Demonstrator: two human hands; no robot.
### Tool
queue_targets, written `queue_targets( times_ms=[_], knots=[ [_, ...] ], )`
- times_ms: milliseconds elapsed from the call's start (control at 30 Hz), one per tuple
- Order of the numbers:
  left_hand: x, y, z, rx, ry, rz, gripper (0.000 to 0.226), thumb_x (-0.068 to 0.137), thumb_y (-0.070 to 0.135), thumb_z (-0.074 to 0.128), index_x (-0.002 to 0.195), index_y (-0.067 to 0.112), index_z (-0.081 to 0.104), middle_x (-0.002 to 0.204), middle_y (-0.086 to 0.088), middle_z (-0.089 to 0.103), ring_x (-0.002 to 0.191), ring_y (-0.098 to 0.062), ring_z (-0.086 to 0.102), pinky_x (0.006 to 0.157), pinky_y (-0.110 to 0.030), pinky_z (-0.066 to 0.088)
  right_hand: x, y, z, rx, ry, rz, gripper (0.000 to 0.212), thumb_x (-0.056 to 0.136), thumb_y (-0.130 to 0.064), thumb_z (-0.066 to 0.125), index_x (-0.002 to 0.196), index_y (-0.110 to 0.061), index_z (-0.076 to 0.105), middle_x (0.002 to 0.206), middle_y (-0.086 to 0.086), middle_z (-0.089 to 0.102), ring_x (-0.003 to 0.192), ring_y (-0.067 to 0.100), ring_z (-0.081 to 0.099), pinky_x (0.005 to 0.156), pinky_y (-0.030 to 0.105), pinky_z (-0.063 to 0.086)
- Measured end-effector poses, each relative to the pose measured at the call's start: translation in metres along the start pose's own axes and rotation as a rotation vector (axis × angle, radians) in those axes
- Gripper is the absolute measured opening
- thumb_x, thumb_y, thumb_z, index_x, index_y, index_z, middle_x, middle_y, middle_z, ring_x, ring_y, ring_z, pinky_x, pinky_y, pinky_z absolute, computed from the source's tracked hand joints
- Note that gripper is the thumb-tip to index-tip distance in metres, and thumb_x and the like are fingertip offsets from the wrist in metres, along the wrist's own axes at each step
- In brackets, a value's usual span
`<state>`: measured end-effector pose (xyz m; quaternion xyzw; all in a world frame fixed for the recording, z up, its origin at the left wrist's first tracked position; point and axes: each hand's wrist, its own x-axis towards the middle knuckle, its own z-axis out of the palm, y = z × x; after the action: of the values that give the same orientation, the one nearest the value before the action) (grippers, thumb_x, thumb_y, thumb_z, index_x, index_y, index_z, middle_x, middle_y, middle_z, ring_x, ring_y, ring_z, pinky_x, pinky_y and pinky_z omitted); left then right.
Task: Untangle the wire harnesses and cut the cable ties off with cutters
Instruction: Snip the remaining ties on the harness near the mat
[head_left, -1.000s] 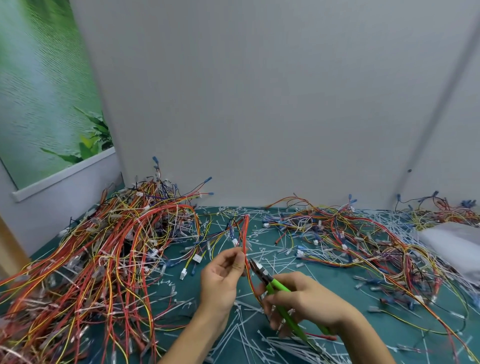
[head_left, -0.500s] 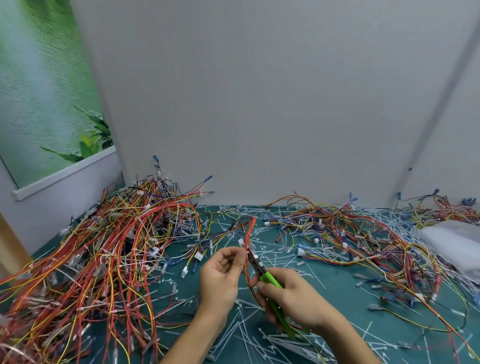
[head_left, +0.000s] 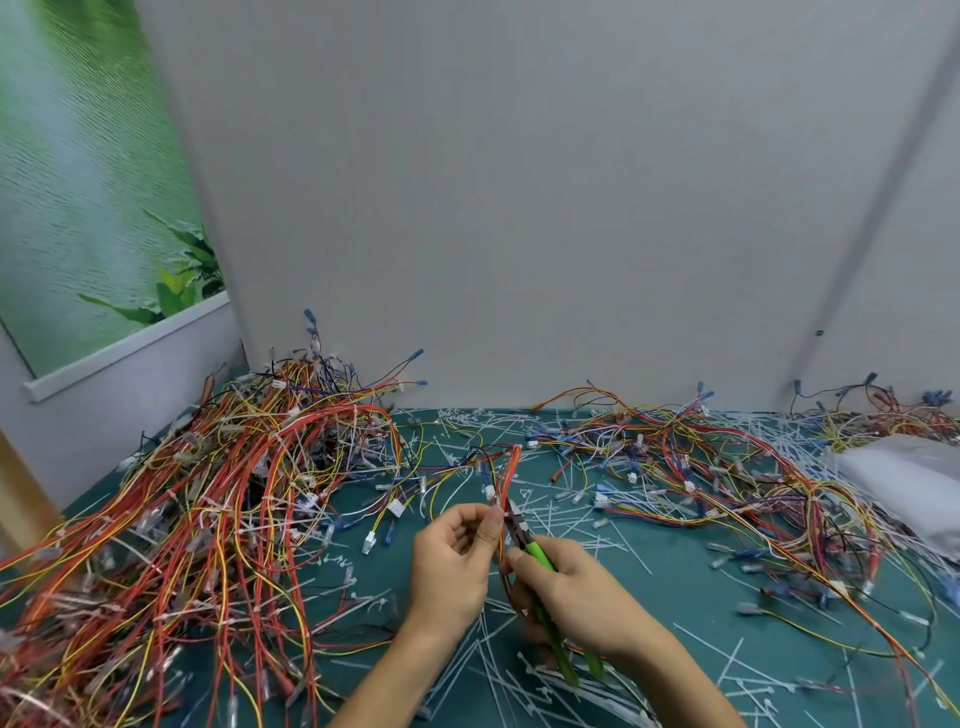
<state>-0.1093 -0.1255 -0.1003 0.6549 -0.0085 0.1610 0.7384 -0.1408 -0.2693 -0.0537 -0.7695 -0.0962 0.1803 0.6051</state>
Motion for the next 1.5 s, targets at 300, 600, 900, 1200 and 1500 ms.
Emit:
queue_targets(
  times_ms=[300, 600, 900, 1200, 1500],
  knots=[
    [-0.002, 0.002, 0.0, 0.032, -0.014, 0.02, 0.021, 0.08, 0.034, 0.072, 0.087, 0.013, 0.07, 0.076, 0.008, 0.075, 0.07, 0.0, 0.066, 0.068, -0.015, 0.053, 0.005, 0.007, 0.002, 0.065, -0.003, 0.037, 0.018, 0.108, -0.026, 0.048, 0.097, -0.012, 0.047, 0.068, 0.003, 0.044, 0.045, 0.018, 0.041, 0.039, 0.025, 0.039],
    [-0.004, 0.005, 0.0, 0.074, -0.029, 0.079, 0.007, 0.088, 0.018, 0.071, 0.086, 0.012, 0.07, 0.075, 0.003, 0.073, 0.07, -0.002, 0.065, 0.068, -0.017, 0.052, 0.003, 0.008, -0.004, 0.075, -0.094, -0.011, 0.026, 0.09, -0.035, 0.061, 0.093, -0.012, 0.049, 0.067, 0.001, 0.047, 0.053, 0.02, 0.046, 0.045, 0.031, 0.049],
    [-0.004, 0.006, 0.0, 0.107, -0.037, 0.09, 0.005, 0.093, 0.013, 0.067, 0.089, 0.012, 0.068, 0.077, 0.009, 0.073, 0.072, 0.001, 0.065, 0.07, -0.015, 0.051, 0.011, 0.018, -0.003, 0.058, -0.005, -0.056, 0.024, 0.095, -0.038, 0.056, 0.085, -0.019, 0.049, 0.061, -0.004, 0.045, 0.051, 0.017, 0.037, 0.046, 0.03, 0.033],
    [-0.004, 0.003, -0.001, 0.101, -0.051, 0.078, 0.005, 0.093, 0.016, 0.067, 0.089, 0.012, 0.068, 0.076, 0.01, 0.072, 0.071, 0.001, 0.063, 0.069, -0.016, 0.051, 0.01, 0.017, -0.002, 0.086, -0.033, -0.039, 0.023, 0.092, -0.035, 0.061, 0.089, -0.015, 0.049, 0.061, -0.003, 0.045, 0.05, 0.017, 0.041, 0.045, 0.028, 0.039],
    [-0.006, 0.002, -0.001, 0.09, -0.06, 0.101, 0.019, 0.091, 0.032, 0.061, 0.092, 0.013, 0.063, 0.074, 0.013, 0.067, 0.068, 0.002, 0.058, 0.067, -0.015, 0.048, 0.01, 0.017, -0.002, 0.125, -0.052, 0.0, 0.024, 0.091, -0.041, 0.059, 0.084, -0.021, 0.047, 0.061, -0.003, 0.042, 0.047, 0.015, 0.036, 0.042, 0.023, 0.036]
  ],
)
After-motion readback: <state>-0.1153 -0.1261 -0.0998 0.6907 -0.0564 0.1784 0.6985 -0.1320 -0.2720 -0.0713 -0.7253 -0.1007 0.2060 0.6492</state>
